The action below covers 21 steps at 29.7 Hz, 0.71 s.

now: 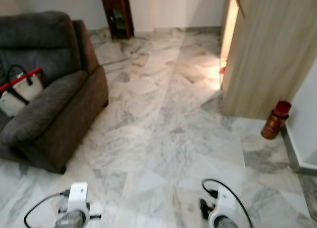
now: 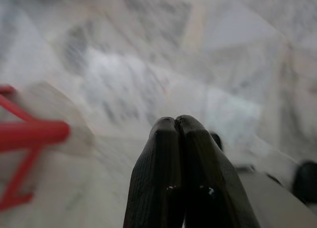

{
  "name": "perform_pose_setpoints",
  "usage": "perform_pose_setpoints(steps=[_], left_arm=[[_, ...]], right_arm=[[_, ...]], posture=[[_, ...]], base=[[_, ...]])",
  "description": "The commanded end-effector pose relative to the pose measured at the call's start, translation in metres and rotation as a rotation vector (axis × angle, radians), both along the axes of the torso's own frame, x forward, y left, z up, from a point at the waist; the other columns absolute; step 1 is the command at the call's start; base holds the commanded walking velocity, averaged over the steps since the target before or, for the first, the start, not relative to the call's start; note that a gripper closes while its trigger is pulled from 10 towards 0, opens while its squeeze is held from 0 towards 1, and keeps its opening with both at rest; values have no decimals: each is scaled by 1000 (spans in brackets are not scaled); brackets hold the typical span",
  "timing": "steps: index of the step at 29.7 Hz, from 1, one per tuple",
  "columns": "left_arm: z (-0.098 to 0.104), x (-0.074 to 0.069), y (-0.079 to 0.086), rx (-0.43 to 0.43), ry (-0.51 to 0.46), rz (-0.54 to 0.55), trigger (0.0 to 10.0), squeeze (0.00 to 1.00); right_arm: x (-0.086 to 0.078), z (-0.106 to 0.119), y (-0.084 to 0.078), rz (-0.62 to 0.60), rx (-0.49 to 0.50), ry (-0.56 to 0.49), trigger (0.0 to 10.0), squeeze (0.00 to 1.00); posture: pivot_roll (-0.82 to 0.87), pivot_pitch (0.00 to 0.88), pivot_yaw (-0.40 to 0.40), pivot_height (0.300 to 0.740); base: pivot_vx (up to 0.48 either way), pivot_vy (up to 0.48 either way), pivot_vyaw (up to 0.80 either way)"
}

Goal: Picking trash to rubbish bin

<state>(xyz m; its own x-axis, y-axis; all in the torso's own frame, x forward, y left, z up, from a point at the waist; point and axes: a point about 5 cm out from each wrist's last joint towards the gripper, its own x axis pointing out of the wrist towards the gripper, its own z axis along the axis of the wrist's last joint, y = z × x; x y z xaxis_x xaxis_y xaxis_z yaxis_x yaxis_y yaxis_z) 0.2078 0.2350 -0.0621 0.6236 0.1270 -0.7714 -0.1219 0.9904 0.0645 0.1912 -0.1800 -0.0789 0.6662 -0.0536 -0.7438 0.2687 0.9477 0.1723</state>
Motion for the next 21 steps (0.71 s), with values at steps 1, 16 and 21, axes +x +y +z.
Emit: perform_pose_setpoints(steps=[1,16,21], left_arm=[[1,4,-4,-27,-3,-4,10000,0],[0,7,-13,-63,-11,24,10000,0],[-3,3,-19,-89,-4,52,10000,0]], right_arm=[[0,-1,5,-8,32,9,10000,0],[3,2,-3,38,1,-1,10000,0],[4,3,-7,47,-9,-1,10000,0]], posture=[[-109,0,57,740],[-130,0,19,740],[-140,0,4,740]], base=[[0,0,0],[0,0,0],[0,0,0]])
